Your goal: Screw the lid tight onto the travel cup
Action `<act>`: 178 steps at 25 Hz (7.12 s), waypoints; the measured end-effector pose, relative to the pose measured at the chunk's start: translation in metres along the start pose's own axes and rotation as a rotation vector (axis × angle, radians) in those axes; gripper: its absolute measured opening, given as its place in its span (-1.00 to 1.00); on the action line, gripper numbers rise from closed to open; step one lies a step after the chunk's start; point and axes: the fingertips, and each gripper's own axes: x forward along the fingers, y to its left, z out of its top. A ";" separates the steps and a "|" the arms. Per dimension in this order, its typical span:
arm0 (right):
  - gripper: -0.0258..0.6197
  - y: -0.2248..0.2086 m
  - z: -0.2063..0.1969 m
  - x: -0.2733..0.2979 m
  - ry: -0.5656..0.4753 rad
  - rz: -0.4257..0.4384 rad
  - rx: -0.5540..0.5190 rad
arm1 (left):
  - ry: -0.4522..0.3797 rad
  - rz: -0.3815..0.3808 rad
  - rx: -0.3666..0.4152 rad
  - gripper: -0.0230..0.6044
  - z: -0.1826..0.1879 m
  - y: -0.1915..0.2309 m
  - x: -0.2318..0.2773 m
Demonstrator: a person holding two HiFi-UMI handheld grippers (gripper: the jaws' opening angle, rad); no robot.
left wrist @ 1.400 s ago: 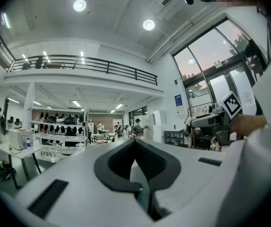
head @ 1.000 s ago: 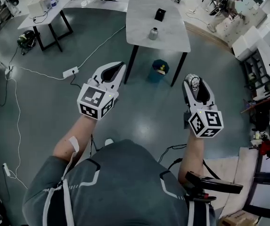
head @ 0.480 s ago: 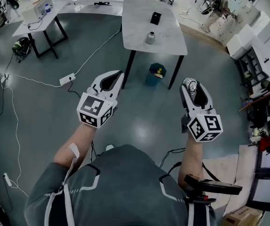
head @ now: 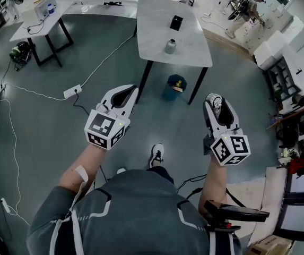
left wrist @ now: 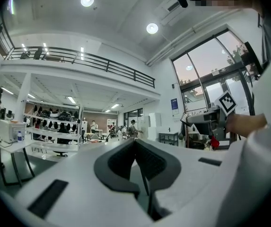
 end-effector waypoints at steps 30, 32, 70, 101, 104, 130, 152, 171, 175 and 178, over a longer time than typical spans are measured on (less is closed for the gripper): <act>-0.10 -0.250 -0.018 0.192 -0.028 0.178 0.020 | 0.118 0.116 0.028 -0.89 -0.030 0.033 0.300; -0.10 -0.254 -0.017 0.207 -0.027 0.175 0.022 | 0.120 0.116 0.020 -0.89 -0.036 0.045 0.316; -0.10 -0.277 -0.142 0.534 0.228 0.317 0.087 | 0.356 0.011 -0.093 -0.58 -0.195 0.246 0.511; -0.10 -0.243 -0.278 0.597 0.453 0.589 0.017 | 0.505 -0.145 0.009 0.26 -0.379 0.194 0.625; -0.10 -0.244 -0.279 0.596 0.455 0.595 0.014 | 0.482 -0.145 0.006 0.26 -0.378 0.191 0.629; -0.10 -0.220 -0.308 0.613 0.602 0.602 -0.109 | 0.428 -0.173 0.017 0.24 -0.377 0.193 0.627; 0.07 -0.216 -0.290 0.599 0.589 0.827 -0.278 | 0.430 -0.214 0.021 0.24 -0.374 0.188 0.634; -0.16 -0.216 -0.313 0.592 0.700 0.547 0.001 | 0.515 -0.129 0.050 0.24 -0.379 0.191 0.620; -0.15 -0.212 -0.310 0.589 0.667 0.630 -0.095 | 0.518 -0.174 0.055 0.24 -0.380 0.189 0.616; 0.03 -0.211 -0.305 0.586 0.602 0.760 -0.215 | 0.513 -0.210 0.042 0.24 -0.381 0.189 0.617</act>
